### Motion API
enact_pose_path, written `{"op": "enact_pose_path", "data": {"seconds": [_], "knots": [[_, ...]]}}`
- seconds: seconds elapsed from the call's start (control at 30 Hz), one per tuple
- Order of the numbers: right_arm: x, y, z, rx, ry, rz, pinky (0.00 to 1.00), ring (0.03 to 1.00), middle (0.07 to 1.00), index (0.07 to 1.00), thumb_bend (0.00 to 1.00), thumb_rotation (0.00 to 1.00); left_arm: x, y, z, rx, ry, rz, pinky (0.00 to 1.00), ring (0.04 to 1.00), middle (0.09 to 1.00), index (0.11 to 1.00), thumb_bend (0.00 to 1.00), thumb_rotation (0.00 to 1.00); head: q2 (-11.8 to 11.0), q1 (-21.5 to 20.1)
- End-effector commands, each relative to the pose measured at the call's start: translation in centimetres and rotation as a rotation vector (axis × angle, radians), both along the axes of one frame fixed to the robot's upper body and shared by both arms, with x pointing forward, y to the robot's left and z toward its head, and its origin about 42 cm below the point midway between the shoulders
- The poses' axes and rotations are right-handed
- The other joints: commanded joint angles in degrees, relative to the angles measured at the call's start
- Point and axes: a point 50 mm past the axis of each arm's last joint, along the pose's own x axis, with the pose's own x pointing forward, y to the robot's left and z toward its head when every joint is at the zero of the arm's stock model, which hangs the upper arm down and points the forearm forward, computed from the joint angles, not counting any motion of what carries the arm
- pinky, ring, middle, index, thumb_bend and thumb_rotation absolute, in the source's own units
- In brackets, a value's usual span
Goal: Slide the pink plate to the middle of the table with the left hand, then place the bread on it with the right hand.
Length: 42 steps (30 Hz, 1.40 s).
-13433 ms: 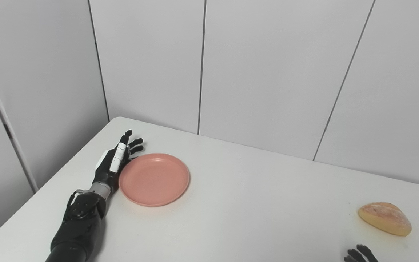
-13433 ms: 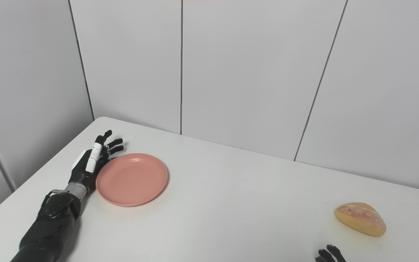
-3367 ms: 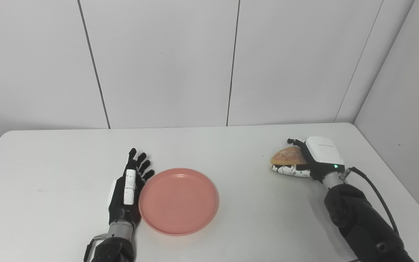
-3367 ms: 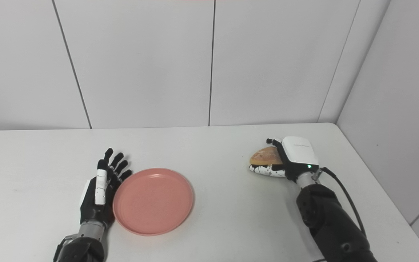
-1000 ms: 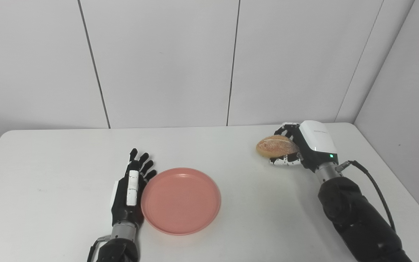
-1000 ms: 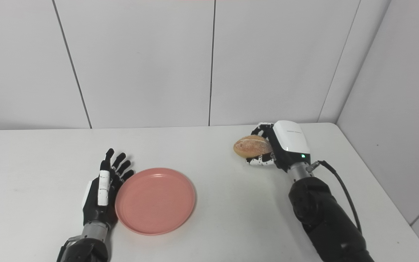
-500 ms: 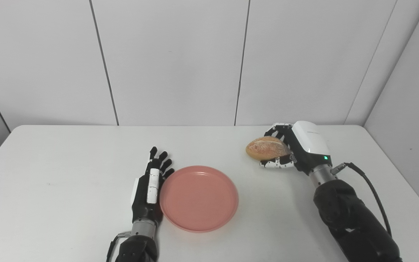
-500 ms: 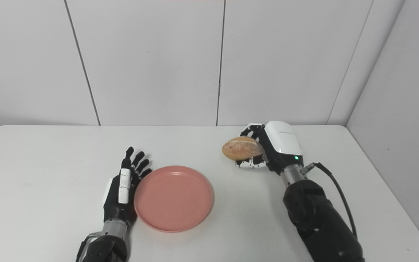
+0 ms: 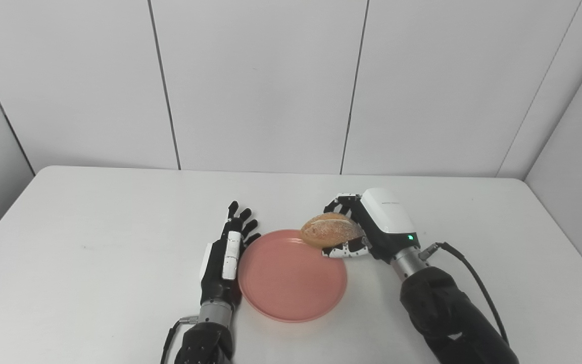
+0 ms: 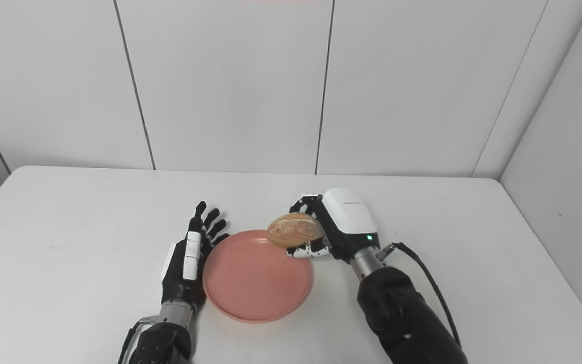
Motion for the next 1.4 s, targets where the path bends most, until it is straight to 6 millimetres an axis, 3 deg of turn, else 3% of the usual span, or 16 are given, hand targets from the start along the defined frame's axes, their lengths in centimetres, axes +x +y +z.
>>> {"op": "enact_pose_path", "data": {"seconds": [0.0, 0.27, 0.47, 0.67, 1.37], "knots": [[0.4, 1.0, 3.4, 0.017, -0.11, 0.06, 0.21, 0.276, 0.415, 0.521, 0.51, 0.01, -0.7, -0.6, -1.1, -0.004, 0.044, 0.005, 0.85, 0.909, 0.951, 1.0, 0.93, 0.94, 0.2, 0.29], [-0.4, 2.4, 4.0, -0.014, -0.109, 0.102, 0.25, 0.311, 0.426, 0.525, 0.51, 0.01, -0.6, -1.1, -1.1, 0.005, 0.048, 0.011, 0.83, 0.9, 0.936, 1.0, 0.92, 0.95, 0.14, 1.31], [-1.1, 3.2, 4.3, -0.009, -0.084, 0.124, 0.22, 0.283, 0.416, 0.521, 0.51, 0.01, -0.6, -1.3, -1.0, 0.02, 0.05, 0.016, 0.84, 0.89, 0.924, 1.0, 0.89, 0.97, 0.05, 1.93], [-1.0, 3.5, 4.2, 0.046, 0.022, 0.142, 0.22, 0.282, 0.418, 0.517, 0.52, 0.01, -0.5, -1.4, -0.9, 0.024, 0.042, 0.022, 0.83, 0.882, 0.923, 1.0, 0.89, 0.97, 0.15, 1.9], [0.4, 5.0, 1.1, -0.032, 0.18, 0.12, 0.19, 0.253, 0.403, 0.513, 0.51, 0.01, -0.6, -1.0, -0.7, 0.018, 0.049, 0.024, 0.84, 0.884, 0.921, 1.0, 0.91, 0.96, 1.59, 1.3]]}}
